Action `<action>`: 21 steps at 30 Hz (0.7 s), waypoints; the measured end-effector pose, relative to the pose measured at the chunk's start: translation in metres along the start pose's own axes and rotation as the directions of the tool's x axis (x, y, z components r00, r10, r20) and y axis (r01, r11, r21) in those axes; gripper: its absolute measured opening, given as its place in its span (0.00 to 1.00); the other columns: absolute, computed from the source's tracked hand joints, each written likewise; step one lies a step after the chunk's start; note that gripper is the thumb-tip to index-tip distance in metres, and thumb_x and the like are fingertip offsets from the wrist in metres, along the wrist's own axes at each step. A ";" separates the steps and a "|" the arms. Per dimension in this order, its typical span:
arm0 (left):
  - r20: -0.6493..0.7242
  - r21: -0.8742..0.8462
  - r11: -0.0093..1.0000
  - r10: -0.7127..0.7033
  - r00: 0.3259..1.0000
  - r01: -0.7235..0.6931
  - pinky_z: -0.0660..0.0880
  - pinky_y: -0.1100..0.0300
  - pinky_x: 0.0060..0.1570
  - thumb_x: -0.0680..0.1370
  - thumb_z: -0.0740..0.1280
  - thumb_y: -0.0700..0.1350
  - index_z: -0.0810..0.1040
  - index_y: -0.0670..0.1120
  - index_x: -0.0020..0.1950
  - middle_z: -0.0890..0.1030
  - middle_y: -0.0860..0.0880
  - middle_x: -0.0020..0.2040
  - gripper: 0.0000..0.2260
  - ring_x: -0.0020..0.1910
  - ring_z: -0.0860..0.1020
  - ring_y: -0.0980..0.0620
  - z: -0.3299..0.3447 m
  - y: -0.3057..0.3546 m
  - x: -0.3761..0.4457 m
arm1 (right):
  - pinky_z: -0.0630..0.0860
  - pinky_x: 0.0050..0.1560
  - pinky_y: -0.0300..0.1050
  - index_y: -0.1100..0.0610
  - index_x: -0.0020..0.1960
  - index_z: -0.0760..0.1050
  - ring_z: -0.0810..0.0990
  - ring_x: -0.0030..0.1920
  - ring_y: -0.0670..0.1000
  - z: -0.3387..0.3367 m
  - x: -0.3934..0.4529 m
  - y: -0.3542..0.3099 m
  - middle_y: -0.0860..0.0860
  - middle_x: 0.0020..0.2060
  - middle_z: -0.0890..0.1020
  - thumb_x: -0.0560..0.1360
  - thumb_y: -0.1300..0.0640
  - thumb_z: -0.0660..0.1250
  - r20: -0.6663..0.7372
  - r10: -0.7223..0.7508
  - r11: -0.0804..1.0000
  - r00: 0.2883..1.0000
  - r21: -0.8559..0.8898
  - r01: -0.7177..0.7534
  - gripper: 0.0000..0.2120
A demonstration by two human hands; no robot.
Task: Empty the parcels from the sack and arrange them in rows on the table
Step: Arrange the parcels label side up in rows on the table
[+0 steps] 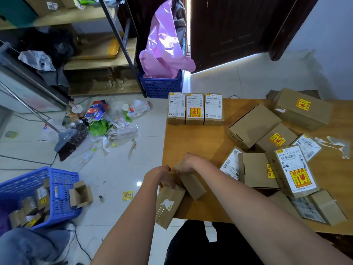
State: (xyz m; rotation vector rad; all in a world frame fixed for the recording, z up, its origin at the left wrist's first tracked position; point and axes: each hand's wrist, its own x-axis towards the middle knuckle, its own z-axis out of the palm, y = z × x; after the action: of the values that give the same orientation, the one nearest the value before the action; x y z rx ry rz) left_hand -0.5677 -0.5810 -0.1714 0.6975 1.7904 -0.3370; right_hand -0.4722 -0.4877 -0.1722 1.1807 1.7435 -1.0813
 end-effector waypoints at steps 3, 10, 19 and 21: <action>-0.037 -0.001 1.000 -0.007 0.999 0.007 0.80 0.48 0.55 0.72 0.76 0.45 0.62 0.47 0.75 0.77 0.42 0.63 0.36 0.56 0.81 0.43 0.005 -0.004 0.001 | 0.76 0.47 0.45 0.58 0.62 0.71 0.76 0.53 0.55 -0.006 -0.004 0.004 0.56 0.57 0.76 0.75 0.51 0.69 -0.060 -0.051 0.999 0.997 0.002 0.051 0.19; -0.031 -0.088 0.996 0.023 0.999 -0.026 0.81 0.48 0.53 0.76 0.71 0.43 0.71 0.52 0.71 0.77 0.42 0.62 0.24 0.56 0.80 0.41 0.004 -0.004 0.003 | 0.74 0.59 0.49 0.50 0.77 0.62 0.70 0.67 0.60 -0.017 -0.005 0.003 0.56 0.73 0.66 0.79 0.65 0.57 -0.096 -0.170 0.983 0.981 -0.083 0.163 0.28; -0.135 -0.183 0.977 0.082 0.987 -0.106 0.82 0.52 0.49 0.80 0.66 0.47 0.77 0.53 0.67 0.78 0.43 0.61 0.15 0.57 0.79 0.43 0.009 0.014 0.016 | 0.74 0.54 0.47 0.51 0.72 0.66 0.75 0.62 0.57 -0.021 0.006 0.032 0.55 0.66 0.74 0.74 0.48 0.72 -0.230 -0.145 0.987 0.962 0.038 0.158 0.30; -0.134 -0.207 0.971 0.091 0.987 -0.118 0.81 0.51 0.50 0.80 0.65 0.46 0.76 0.52 0.68 0.77 0.43 0.63 0.15 0.59 0.77 0.42 0.011 0.020 0.017 | 0.75 0.52 0.46 0.51 0.70 0.67 0.76 0.59 0.57 -0.025 0.006 0.039 0.55 0.64 0.75 0.73 0.51 0.72 -0.268 -0.123 0.989 0.956 0.045 0.140 0.28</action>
State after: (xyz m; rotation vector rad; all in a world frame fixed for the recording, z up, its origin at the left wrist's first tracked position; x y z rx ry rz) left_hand -0.5501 -0.5666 -0.1889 0.6673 1.8654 -0.0279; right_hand -0.4405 -0.4540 -0.1778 1.3124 2.0304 -1.1034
